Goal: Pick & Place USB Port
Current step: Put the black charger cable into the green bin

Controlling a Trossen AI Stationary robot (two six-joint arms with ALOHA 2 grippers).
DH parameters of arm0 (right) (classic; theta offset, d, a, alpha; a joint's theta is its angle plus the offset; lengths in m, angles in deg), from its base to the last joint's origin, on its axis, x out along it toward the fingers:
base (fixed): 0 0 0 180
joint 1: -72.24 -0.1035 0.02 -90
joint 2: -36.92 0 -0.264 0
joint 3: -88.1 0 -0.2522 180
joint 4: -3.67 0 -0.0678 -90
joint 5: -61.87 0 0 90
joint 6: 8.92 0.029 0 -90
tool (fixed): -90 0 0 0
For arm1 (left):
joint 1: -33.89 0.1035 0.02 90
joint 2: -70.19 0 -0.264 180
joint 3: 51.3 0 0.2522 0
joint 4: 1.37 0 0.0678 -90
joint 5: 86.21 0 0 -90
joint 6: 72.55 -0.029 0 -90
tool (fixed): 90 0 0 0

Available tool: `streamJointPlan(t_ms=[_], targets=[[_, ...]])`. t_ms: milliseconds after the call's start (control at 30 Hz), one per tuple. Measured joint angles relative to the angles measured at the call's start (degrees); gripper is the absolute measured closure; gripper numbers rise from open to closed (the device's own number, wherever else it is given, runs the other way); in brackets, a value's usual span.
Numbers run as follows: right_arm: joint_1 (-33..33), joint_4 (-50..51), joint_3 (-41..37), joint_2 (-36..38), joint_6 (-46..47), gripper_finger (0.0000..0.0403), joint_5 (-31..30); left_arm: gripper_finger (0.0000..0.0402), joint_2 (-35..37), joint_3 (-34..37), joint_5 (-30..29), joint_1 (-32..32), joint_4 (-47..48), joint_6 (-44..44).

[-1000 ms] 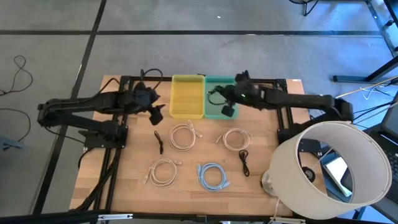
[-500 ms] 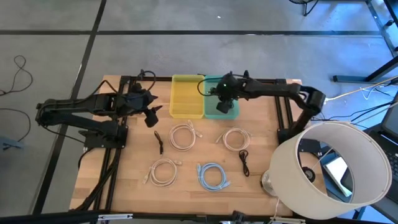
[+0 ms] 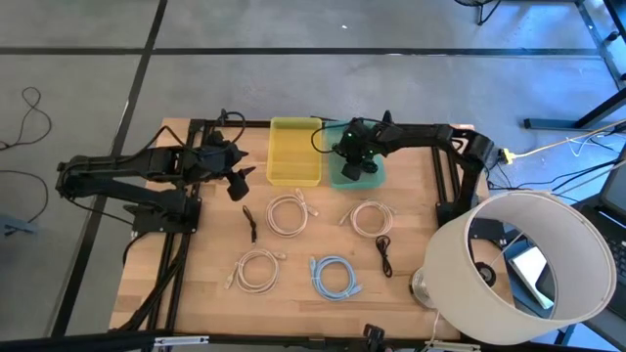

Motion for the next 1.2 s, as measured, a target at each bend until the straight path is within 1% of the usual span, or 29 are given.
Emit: streamJointPlan(t_ms=[133,233,300,367,500,600,700,767,833,933,1033,1100,1200], targets=[[-0.62,-0.57,0.76,1.25,-2.06,0.0196,-0.13,0.0189,0.0,0.0,0.02,0.0,0.01,0.0],[-1.59,3.6,3.82,1.56,-0.69,0.0122,-0.82,0.019,0.0,0.0,0.02,0.0,0.02,0.0],[-2.63,7.9,7.05,2.29,0.44,0.0088,-2.52,0.0189,-0.01,0.0,0.04,0.0,0.02,-0.14],[-4.19,11.86,10.36,3.72,0.22,0.0068,-4.35,0.0189,-0.02,0.0,0.04,0.0,0.21,-0.82],[-9.12,18.87,16.13,8.3,-1.33,0.0061,-10.81,0.019,-0.02,0.0,0.09,0.0,2.68,-0.07],[-13.37,25.25,19.16,13.01,-1.17,0.007,-15.53,0.019,-0.02,0.0,0.15,0.0,8.48,3.71],[-18.17,31.58,19.89,18.61,2.29,0.0081,-20.08,0.019,-0.02,0.0,1.1,0.0,16.75,11.11],[-21.56,35.59,19.66,22.81,6.36,0.0086,-23.1,0.019,-0.02,0.01,3.45,-0.03,22.48,18.13],[-24.87,39.84,18.93,26.88,11.93,0.009,-26.36,0.019,0.04,0.79,5.6,-0.76,25.33,25.37],[-29.42,44.39,16.54,32.77,20.33,0.0091,-31.36,0.019,0.22,4.95,10.13,-3.93,24.06,35.55],[-33.09,46.66,12.97,38.22,26.82,0.0091,-35.2,0.019,-0.19,11.13,15.02,-7.71,18.75,44.03],[-34.73,46.67,10.26,41.3,29.28,0.0091,-36.3,0.019,-0.29,15.57,16.66,-10.46,14.27,50.22],[-35.64,46.42,6.66,45.03,30.98,0.0091,-36.66,0.019,-0.5,21.22,17.07,-13.81,5.2,59.12]])
